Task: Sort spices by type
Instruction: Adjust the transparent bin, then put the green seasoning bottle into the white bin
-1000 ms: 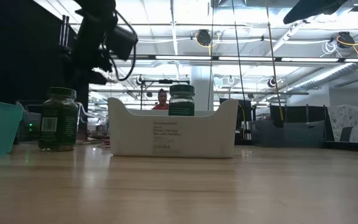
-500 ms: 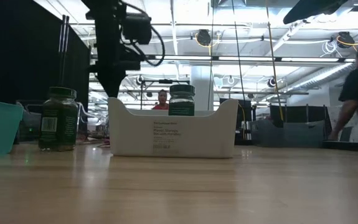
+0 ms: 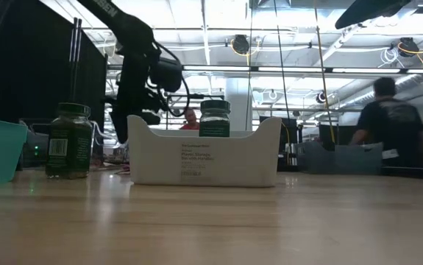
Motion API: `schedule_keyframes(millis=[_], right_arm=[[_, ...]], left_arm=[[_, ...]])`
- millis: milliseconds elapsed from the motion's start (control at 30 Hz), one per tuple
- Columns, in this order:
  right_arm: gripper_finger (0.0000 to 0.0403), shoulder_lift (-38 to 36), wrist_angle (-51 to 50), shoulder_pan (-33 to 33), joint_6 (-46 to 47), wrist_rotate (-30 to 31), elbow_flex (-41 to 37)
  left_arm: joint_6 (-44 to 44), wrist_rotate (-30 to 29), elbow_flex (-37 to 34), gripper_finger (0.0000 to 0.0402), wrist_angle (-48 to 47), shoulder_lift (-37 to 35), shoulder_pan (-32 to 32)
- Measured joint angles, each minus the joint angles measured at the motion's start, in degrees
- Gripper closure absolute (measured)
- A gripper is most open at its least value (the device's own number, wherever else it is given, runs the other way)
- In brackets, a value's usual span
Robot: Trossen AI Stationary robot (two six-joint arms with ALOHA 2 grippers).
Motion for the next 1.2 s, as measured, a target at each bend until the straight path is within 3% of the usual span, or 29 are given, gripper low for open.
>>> schedule_keyframes(millis=[433,733,1000,1200], right_arm=[[0.0403,0.00,-0.05,0.01,0.16,0.00,0.00],[0.0403,0.00,-0.05,0.00,0.34,-0.02,0.00],[0.0403,0.00,-0.06,0.01,2.52,-0.05,0.00],[0.0403,0.59,-0.38,0.00,4.82,-0.06,-0.85]], left_arm=[[0.07,-4.95,0.00,0.0398,0.18,0.47,4.77],[1.68,-6.18,0.00,0.0394,-0.11,-0.21,3.59],[1.45,-7.26,2.34,0.0392,-4.14,-6.47,-3.58],[-3.05,-9.07,2.34,0.0392,2.41,-12.91,-20.52]])
